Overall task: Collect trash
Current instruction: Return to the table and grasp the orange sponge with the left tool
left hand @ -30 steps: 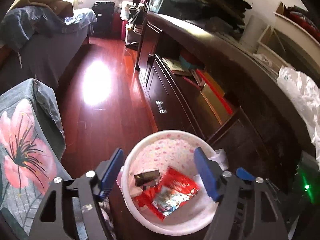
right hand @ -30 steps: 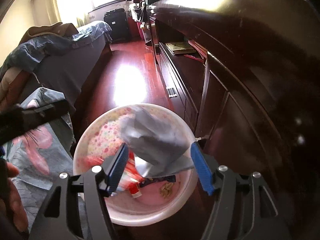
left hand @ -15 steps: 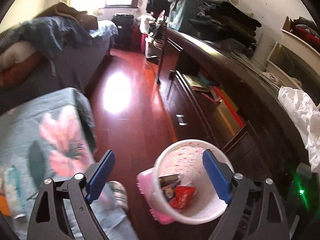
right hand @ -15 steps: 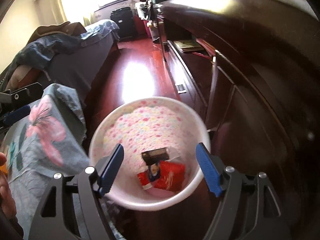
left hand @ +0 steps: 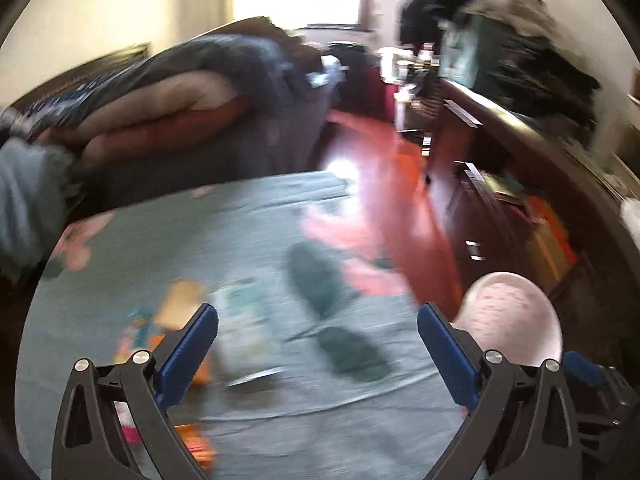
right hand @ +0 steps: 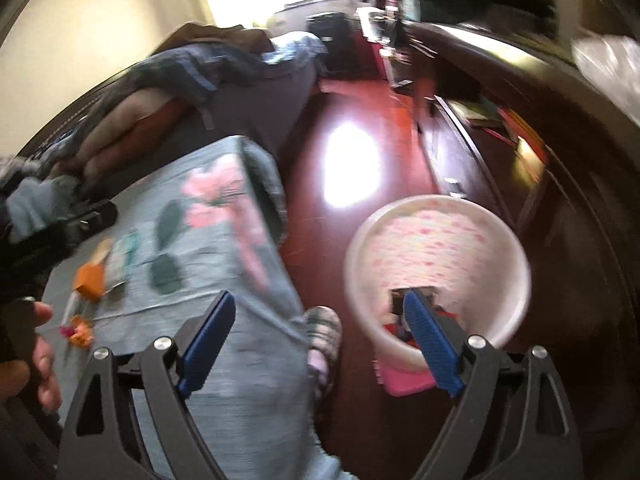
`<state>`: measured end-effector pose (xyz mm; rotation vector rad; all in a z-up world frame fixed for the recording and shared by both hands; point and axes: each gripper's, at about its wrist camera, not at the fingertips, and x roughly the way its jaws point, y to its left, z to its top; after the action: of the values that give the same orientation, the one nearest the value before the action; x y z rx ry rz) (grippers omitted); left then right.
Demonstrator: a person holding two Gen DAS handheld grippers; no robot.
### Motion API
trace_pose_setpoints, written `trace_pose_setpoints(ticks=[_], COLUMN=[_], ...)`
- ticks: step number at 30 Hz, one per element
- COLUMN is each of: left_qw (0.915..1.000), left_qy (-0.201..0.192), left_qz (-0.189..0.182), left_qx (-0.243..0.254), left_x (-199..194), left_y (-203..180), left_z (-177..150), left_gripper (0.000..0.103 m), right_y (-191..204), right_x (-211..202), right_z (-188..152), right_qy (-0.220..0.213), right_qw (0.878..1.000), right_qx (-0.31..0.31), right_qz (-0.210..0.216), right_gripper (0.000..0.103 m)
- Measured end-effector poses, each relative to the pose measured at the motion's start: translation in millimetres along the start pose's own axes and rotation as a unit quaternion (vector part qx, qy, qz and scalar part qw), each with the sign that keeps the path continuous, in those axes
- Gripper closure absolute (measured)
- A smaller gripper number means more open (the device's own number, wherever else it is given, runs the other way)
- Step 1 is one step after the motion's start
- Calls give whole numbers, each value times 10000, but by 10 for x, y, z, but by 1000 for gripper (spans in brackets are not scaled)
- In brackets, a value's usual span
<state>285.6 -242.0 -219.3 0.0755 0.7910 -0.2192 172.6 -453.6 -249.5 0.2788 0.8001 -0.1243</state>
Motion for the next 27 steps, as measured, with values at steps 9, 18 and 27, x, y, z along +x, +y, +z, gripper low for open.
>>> trace_pose_setpoints(ticks=[9,18,27], left_qw=[9958,9944,9918], left_qy=[575,565,75], left_qz=[256,-11,132], left_qx=[-669,-897,-1268], left_x=[439,487,82], left_y=[723,949,1473], left_z=[-214,-256,-225], left_gripper=[28,67,67], right_y=[709,1168,1841], right_x=[16,173,622], right_z=[15,89,122], right_qy=[90,176,452], right_qw=[9975,9946,9876], right_qx=[-567,-903,-1312], right_qz=[406,483,734], right_gripper=[16,16,16])
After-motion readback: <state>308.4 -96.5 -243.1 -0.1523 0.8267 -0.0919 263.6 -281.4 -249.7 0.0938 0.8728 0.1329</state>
